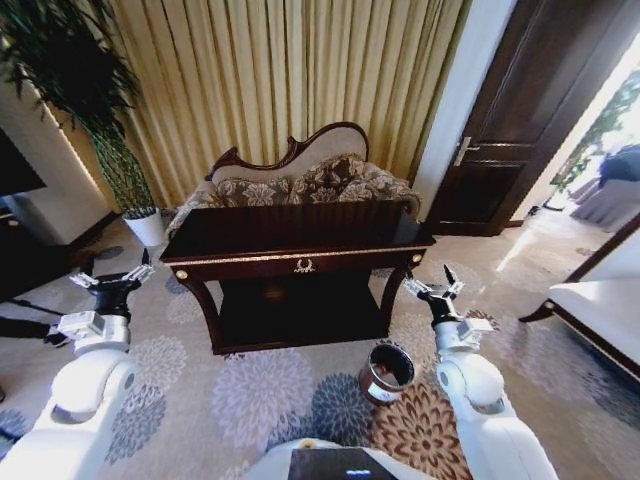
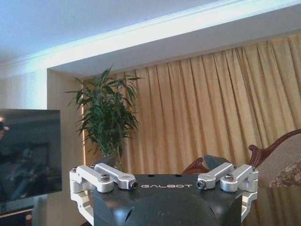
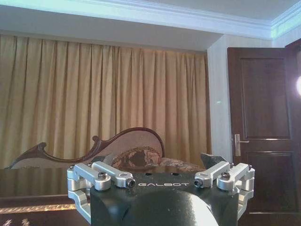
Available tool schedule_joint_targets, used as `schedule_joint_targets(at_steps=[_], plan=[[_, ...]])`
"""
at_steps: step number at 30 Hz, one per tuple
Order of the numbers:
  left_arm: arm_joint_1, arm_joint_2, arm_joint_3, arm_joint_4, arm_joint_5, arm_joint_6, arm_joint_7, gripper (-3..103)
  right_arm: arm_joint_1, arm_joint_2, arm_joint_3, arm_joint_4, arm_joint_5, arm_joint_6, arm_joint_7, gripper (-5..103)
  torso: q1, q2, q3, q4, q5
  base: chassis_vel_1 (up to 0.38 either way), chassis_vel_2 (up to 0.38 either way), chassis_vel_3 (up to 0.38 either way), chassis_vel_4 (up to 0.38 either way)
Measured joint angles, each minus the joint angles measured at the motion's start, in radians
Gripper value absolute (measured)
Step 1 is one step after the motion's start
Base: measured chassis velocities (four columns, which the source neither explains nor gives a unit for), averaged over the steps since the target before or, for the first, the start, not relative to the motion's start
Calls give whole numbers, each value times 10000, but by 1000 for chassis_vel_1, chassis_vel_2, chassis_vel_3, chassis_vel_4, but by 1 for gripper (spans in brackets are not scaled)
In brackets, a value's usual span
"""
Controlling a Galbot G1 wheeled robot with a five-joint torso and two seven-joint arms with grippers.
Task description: Move to the front of the table and place the trash on the table into the trash bin.
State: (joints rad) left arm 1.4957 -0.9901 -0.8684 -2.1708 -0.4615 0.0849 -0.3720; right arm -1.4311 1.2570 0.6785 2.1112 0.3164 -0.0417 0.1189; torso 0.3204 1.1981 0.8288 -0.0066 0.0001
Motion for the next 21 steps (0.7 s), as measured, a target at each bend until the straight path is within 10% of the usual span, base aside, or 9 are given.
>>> schedule_joint_targets(at_steps=[21], plan=[[319,-158,-111,115,101,-332,182,100,23,-33,-6,-56,2,118,0,100,2,-2,2,-1,2,274,-315,-269,312]])
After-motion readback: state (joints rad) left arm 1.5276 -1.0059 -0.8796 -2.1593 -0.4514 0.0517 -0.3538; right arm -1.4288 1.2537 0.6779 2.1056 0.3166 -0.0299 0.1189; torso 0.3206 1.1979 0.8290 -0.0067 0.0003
